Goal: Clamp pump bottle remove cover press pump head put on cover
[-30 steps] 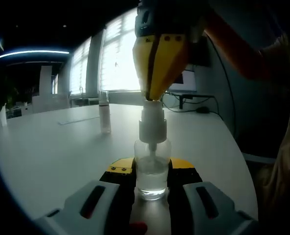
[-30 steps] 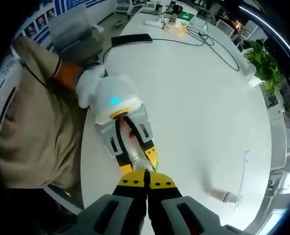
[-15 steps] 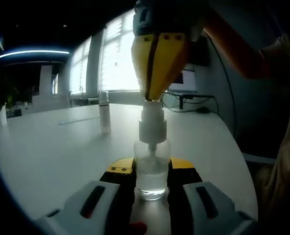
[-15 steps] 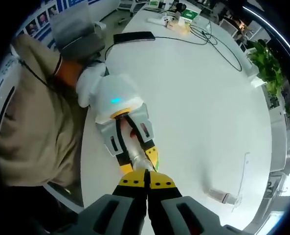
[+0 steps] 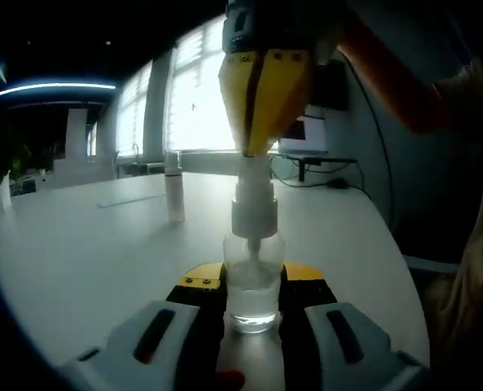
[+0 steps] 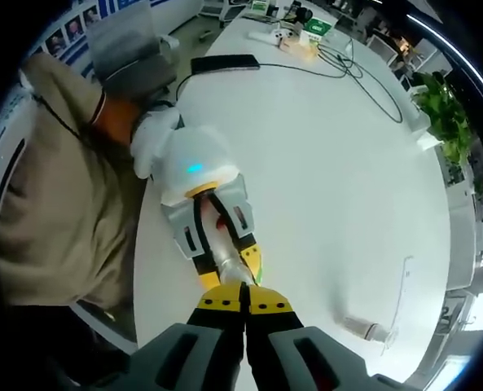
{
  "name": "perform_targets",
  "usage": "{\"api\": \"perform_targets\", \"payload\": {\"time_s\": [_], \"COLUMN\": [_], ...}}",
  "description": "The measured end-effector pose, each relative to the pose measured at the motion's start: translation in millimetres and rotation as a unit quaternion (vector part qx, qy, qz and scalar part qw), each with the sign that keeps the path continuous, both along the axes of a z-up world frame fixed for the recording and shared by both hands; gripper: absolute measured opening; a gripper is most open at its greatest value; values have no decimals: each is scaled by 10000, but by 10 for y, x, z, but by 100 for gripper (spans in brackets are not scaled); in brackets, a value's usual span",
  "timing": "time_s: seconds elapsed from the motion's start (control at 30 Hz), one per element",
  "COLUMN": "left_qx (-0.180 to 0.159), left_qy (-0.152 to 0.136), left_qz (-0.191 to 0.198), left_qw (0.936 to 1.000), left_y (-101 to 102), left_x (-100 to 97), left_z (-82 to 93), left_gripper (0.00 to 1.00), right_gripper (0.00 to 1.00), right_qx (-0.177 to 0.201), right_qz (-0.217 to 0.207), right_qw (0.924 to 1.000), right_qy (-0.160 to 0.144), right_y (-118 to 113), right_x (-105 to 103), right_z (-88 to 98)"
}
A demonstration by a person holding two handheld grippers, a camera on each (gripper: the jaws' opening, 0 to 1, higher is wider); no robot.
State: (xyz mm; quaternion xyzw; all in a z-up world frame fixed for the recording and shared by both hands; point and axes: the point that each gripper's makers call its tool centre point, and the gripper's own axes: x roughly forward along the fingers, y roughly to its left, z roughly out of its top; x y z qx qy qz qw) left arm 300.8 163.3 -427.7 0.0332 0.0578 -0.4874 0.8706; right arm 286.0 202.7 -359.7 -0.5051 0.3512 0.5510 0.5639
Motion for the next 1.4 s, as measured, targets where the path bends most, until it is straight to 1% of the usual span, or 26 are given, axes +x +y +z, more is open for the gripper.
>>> {"api": "perform_targets", "payload": {"time_s": [0.2,0.47,1.03,1.4], "left_qx": [-22,16,-3,-3], "left_qy": [28,-28,-7,-6], "left_qz": [34,8,-11,-11], "left_qw": [10000,10000,10000,10000], "left_y": [3,-9,-10,-5], "left_x": [1,-6,-6,-5], "left_z": [3,4,4,5], "left_gripper": [16,16,16,16], "right_gripper": [0,0,0,0], "right_qx": [179,105,206,126], "right_qz": [-80,-31,-91,-98], "right_qw": [9998,9999,9997,9999], "right_qy": [27,-107,16,-3], "right_y": [13,-7,1,-1], "right_x": [25,0,17,11], "right_z": [14,14,13,11]}}
